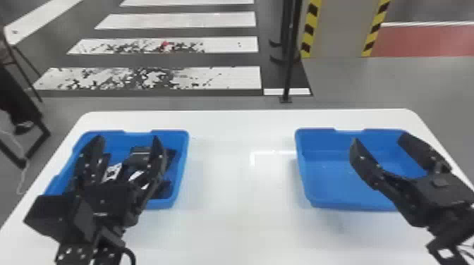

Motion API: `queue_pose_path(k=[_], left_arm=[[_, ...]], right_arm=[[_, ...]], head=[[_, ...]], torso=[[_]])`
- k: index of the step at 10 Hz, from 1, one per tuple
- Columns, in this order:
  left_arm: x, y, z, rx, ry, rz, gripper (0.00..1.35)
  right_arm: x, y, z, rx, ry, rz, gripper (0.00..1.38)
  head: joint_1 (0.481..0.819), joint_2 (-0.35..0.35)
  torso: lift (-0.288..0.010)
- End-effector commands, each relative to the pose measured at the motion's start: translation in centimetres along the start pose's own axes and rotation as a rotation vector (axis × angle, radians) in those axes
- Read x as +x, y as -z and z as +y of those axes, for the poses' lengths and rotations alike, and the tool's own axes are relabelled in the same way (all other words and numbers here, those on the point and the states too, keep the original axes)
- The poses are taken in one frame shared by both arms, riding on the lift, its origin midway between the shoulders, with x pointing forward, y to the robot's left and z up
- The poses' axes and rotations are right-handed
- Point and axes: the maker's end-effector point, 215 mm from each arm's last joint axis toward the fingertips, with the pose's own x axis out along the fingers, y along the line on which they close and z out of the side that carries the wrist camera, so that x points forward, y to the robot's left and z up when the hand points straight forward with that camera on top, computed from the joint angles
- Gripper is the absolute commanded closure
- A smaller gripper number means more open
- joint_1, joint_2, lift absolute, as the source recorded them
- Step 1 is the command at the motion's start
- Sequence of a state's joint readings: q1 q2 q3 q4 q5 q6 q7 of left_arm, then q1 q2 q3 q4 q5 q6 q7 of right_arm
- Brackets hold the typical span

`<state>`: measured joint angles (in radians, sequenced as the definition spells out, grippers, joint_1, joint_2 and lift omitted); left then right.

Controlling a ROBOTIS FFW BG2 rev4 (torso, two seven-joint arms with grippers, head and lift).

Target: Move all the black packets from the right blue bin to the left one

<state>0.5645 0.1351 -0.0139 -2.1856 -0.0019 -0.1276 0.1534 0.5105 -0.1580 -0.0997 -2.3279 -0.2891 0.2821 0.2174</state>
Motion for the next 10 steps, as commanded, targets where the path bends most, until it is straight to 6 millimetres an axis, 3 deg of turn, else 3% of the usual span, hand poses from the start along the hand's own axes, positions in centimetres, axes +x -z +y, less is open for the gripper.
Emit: queue_pose_path(k=[1,10], left_arm=[[0.00,-0.16,0.00,0.000,0.001,-0.005,0.22],[0.07,-1.08,-0.02,0.001,0.002,-0.035,0.22]], right_arm=[[0.00,0.00,0.01,0.000,0.000,0.000,0.17],[-0.03,-0.05,0.02,0.007,-0.001,-0.012,0.18]], head=[[0.695,0.051],[0.695,0.050]], torso=[[-0.168],[-0.168]])
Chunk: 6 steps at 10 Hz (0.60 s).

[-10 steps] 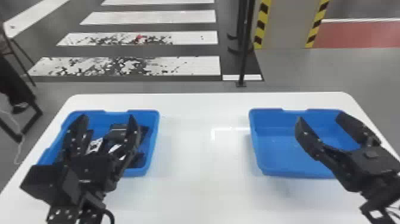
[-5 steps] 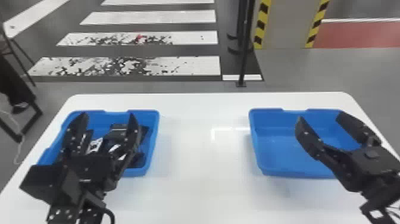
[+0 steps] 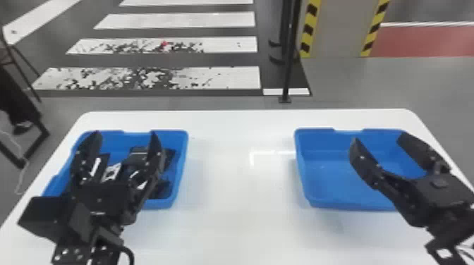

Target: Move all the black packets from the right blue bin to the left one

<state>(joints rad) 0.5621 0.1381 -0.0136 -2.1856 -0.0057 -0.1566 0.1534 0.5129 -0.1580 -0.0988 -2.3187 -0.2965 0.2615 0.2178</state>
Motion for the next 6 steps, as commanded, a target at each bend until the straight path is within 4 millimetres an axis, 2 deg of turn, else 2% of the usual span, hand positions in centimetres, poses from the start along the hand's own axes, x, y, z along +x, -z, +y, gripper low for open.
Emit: queue_pose_path(k=[1,6], left_arm=[[0.01,-0.09,0.10,-0.003,-0.002,-0.003,0.22],[-0.07,-0.21,0.11,-0.008,-0.002,-0.007,0.22]], right_arm=[[0.01,-0.07,0.05,0.001,-0.001,-0.003,0.18],[0.01,-0.23,-0.08,0.002,0.001,-0.017,0.18]], head=[[0.695,0.049],[0.695,0.051]], torso=[[-0.168],[-0.168]])
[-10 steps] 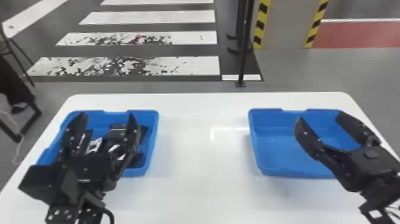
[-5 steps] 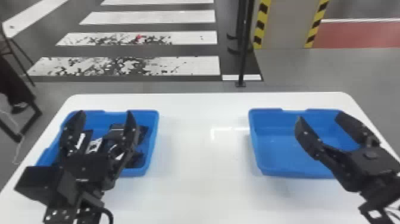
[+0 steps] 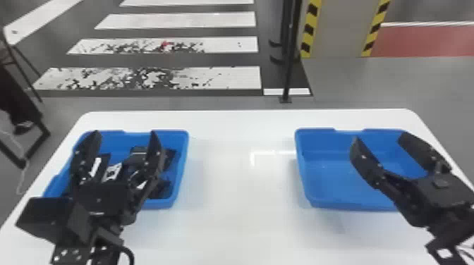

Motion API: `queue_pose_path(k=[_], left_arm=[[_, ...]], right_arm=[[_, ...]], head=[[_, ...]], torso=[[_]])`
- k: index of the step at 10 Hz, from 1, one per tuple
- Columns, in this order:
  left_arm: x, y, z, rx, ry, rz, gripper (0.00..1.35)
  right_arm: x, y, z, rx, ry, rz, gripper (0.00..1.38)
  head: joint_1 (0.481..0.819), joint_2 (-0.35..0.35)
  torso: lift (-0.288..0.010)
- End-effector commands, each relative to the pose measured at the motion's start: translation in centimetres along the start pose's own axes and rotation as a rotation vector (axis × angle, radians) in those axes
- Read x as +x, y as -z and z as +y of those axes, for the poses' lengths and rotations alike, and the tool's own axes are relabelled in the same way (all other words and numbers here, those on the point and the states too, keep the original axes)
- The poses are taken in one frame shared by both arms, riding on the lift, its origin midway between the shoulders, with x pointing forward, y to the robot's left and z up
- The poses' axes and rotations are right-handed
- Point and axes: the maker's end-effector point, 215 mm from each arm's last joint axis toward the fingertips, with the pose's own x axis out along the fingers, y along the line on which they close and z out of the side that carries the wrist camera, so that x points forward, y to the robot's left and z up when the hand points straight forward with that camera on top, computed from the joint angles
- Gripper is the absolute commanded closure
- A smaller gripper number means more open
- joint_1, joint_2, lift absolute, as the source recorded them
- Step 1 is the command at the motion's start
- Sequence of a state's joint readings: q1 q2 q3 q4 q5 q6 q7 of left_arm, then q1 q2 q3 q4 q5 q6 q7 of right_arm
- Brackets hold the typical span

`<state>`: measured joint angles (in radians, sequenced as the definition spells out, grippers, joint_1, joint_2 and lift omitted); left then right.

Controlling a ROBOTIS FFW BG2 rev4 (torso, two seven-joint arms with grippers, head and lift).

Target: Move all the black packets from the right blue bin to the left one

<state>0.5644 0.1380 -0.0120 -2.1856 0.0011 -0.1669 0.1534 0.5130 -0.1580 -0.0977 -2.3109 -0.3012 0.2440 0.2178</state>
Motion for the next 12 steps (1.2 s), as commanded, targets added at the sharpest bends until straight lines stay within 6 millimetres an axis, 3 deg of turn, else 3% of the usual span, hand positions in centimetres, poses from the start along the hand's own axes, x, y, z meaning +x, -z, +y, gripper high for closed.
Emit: queue_pose_path(k=[1,12], left_arm=[[-0.01,0.01,-0.08,-0.004,0.001,0.001,0.22],[0.03,-0.50,-0.37,-0.012,0.007,-0.023,0.22]], right_arm=[[0.00,0.03,-0.07,0.007,0.000,-0.006,0.18],[-0.07,0.23,-0.24,0.024,0.002,-0.015,0.18]], head=[[0.695,0.050],[0.695,0.044]], torso=[[-0.168],[-0.168]])
